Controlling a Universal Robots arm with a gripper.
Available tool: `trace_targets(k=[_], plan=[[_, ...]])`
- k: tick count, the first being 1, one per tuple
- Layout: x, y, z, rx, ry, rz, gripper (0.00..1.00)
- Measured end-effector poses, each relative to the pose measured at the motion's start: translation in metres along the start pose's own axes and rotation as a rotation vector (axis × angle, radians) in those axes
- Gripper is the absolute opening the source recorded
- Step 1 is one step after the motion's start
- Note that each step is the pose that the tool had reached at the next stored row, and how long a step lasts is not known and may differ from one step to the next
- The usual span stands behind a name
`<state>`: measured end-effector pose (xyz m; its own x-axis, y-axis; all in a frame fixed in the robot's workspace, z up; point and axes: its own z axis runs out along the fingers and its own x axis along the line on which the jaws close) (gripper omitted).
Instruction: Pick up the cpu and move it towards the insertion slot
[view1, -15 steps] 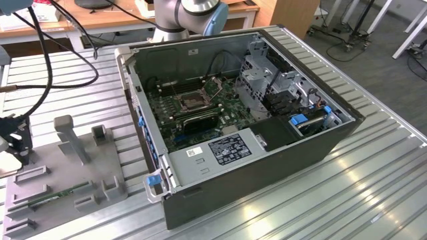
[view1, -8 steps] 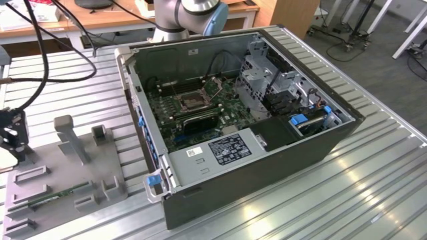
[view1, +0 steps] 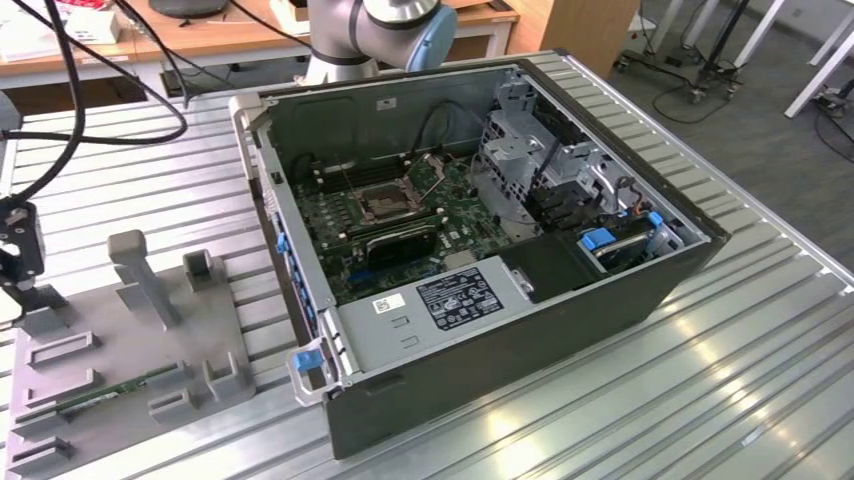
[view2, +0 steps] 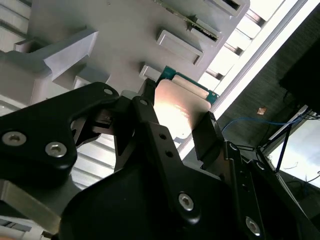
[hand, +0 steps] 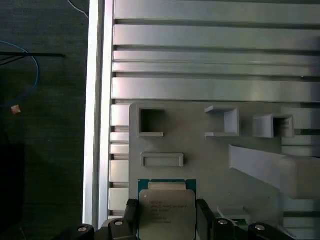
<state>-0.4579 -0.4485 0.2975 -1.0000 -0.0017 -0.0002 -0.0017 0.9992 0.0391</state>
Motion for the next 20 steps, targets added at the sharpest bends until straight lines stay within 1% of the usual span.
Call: trace_targets(k=[8, 13, 17, 20], plan=[[0.0, 0.0009, -0.0235, -0.0019, 0.0, 0.0, 0.55], [0.0, 0.0015, -0.0383, -0.0043, 0.0, 0.0, 0.55], [0.0, 0.0019, -0.0491, -0.006, -0.0001, 0.0, 0.55], [0.0, 0.0022, -0.0556, -0.0069, -0.0001, 0.0, 0.55]])
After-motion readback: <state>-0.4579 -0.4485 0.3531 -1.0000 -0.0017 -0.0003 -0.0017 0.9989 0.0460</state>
